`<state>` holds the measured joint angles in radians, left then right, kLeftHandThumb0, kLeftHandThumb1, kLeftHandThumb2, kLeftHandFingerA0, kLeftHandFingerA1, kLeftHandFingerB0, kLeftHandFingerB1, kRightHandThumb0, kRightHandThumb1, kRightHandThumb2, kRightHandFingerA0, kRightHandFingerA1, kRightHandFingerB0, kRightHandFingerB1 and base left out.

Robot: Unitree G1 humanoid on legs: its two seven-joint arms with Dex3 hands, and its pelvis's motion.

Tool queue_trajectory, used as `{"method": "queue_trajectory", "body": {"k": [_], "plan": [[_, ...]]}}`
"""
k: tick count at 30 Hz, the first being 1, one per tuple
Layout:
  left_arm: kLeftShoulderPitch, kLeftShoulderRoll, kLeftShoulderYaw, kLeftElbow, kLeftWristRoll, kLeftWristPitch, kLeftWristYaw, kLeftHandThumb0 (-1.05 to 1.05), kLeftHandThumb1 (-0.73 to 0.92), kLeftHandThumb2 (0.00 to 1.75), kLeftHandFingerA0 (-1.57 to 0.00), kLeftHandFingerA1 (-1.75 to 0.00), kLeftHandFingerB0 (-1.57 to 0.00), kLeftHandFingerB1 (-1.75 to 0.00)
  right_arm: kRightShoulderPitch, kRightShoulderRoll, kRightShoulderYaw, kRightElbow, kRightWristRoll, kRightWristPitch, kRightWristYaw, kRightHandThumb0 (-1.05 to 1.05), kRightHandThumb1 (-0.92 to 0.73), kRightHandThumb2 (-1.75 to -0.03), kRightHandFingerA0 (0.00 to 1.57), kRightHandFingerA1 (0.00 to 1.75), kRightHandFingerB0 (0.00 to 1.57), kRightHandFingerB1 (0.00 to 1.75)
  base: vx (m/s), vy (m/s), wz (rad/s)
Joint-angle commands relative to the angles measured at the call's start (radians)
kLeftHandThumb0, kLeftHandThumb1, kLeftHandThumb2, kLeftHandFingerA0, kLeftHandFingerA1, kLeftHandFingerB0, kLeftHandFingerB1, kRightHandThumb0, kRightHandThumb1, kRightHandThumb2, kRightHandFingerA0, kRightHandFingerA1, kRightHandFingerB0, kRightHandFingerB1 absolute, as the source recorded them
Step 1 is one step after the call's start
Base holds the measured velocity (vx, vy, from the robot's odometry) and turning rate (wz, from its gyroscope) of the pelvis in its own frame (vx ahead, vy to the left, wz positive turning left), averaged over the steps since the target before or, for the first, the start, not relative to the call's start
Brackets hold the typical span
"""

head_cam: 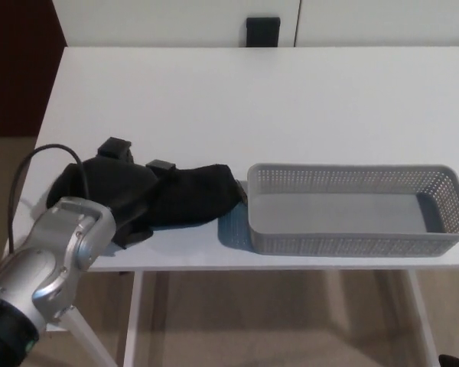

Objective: The robot walk towards a table in front and pick up a black pencil case on the left hand side and put the pencil case into a small container on the right hand side

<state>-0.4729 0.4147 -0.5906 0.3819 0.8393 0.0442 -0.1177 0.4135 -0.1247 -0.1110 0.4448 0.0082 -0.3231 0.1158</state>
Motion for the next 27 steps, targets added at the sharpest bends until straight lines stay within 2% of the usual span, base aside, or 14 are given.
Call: {"method": "queue_trajectory", "body": {"k": [1, 5, 6, 8, 9, 11, 13, 14, 15, 17, 18, 19, 22, 27], "plan": [[0.048, 0.002, 0.002, -0.017, -0.021, -0.07, 0.018, -0.27, 0.76, 0.64, -0.63, -1.48, -0.65, -0.51, 0.001, -0.022, 0.006, 0.007, -0.024, -0.017, -0.009, -0.53, -0.41, -0.77, 0.5, 0.58, 0.3, 0.5, 0.0, 0.0, 0.0], [0.047, 0.009, 0.027, -0.023, -0.029, -0.086, 0.03, -0.21, 0.79, 0.62, -0.64, -1.57, -0.69, -0.6, 0.004, -0.021, 0.005, -0.014, -0.017, 0.002, -0.009, -0.52, -0.41, -0.76, 0.52, 0.59, 0.32, 0.5, 0.0, 0.0, 0.0], [0.042, 0.013, 0.043, -0.019, -0.038, -0.094, 0.038, -0.24, 0.83, 0.6, -0.59, -1.63, -0.52, -1.11, 0.0, -0.021, 0.004, -0.011, -0.012, 0.002, -0.005, -0.52, -0.41, -0.76, 0.52, 0.59, 0.32, 0.51, 0.0, 0.0, 0.0], [0.036, 0.02, 0.067, -0.022, -0.05, -0.098, 0.038, -0.24, 0.82, 0.6, -0.58, -1.64, -0.53, -1.12, -0.002, -0.027, 0.004, -0.003, -0.012, -0.005, 0.001, -0.54, -0.42, -0.77, 0.52, 0.59, 0.32, 0.51, 0.0, 0.0, 0.0], [0.036, 0.021, 0.072, -0.023, -0.051, -0.099, 0.037, -0.24, 0.82, 0.6, -0.58, -1.64, -0.53, -1.12, -0.002, -0.029, 0.004, -0.002, -0.014, -0.006, 0.001, -0.54, -0.42, -0.77, 0.52, 0.59, 0.32, 0.51, 0.0, 0.0, 0.0], [0.019, 0.036, 0.13, -0.043, -0.079, -0.106, 0.048, -0.29, 0.87, 0.65, -0.76, -1.73, -0.66, -0.51, -0.008, -0.037, 0.009, 0.007, -0.032, -0.015, -0.012, -0.55, -0.42, -0.78, 0.53, 0.59, 0.32, 0.51, 0.0, 0.0, 0.0], [0.01, 0.045, 0.155, -0.059, -0.08, -0.105, 0.044, -0.27, 0.86, 0.63, -0.75, -1.75, -0.7, -0.54, -0.009, -0.036, 0.01, 0.007, -0.03, -0.019, -0.011, -0.54, -0.42, -0.77, 0.53, 0.59, 0.33, 0.51, 0.0, 0.0, 0.0], [0.004, 0.047, 0.168, -0.069, -0.081, -0.097, 0.031, -0.26, 0.84, 0.64, -0.76, -1.75, -0.69, -0.63, -0.008, -0.036, 0.01, 0.004, -0.031, -0.016, -0.012, -0.53, -0.42, -0.77, 0.53, 0.58, 0.33, 0.51, 0.0, 0.0, 0.0], [0.002, 0.05, 0.183, -0.086, -0.084, -0.085, 0.016, -0.22, 0.85, 0.65, -0.74, -1.75, -0.47, -1.31, -0.006, -0.036, 0.011, -0.005, -0.031, -0.004, -0.012, -0.53, -0.42, -0.77, 0.52, 0.58, 0.33, 0.5, 0.0, 0.0, 0.0], [0.001, 0.059, 0.203, -0.113, -0.087, -0.074, -0.002, -0.21, 0.86, 0.64, -0.73, -1.75, -0.52, -1.3, -0.002, -0.035, 0.01, -0.008, -0.024, 0.002, -0.005, -0.52, -0.43, -0.77, 0.52, 0.58, 0.32, 0.51, 0.0, 0.0, 0.0], [0.005, 0.065, 0.218, -0.125, -0.089, -0.083, 0.009, -0.3, 0.66, 0.91, -1.04, -1.38, -0.68, -1.09, -0.004, -0.034, 0.009, 0.0, -0.019, -0.003, -0.001, -0.53, -0.42, -0.77, 0.52, 0.58, 0.33, 0.51, 0.0, 0.0, 0.0], [0.003, 0.069, 0.227, -0.132, -0.086, -0.074, 0.008, -0.17, 0.8, 0.59, -0.72, -1.75, -0.69, -0.89, -0.004, -0.033, 0.009, 0.002, -0.021, -0.005, -0.004, -0.53, -0.42, -0.77, 0.53, 0.59, 0.33, 0.51, 0.0, 0.0, 0.0], [-0.007, 0.079, 0.251, -0.154, -0.071, -0.032, -0.012, -0.3, 0.68, 0.7, -0.91, -1.55, -0.76, -0.65, -0.001, -0.037, 0.013, 0.0, -0.029, -0.008, -0.006, -0.52, -0.42, -0.77, 0.53, 0.6, 0.33, 0.52, 0.0, 0.0, 0.0], [-0.024, 0.073, 0.269, -0.183, -0.056, 0.009, -0.029, -0.17, 0.81, 0.61, -0.71, -1.68, -0.65, -1.03, -0.003, -0.041, 0.015, -0.002, -0.029, -0.002, -0.001, -0.51, -0.43, -0.77, 0.52, 0.59, 0.33, 0.51, 0.0, 0.0, 0.0]]}}
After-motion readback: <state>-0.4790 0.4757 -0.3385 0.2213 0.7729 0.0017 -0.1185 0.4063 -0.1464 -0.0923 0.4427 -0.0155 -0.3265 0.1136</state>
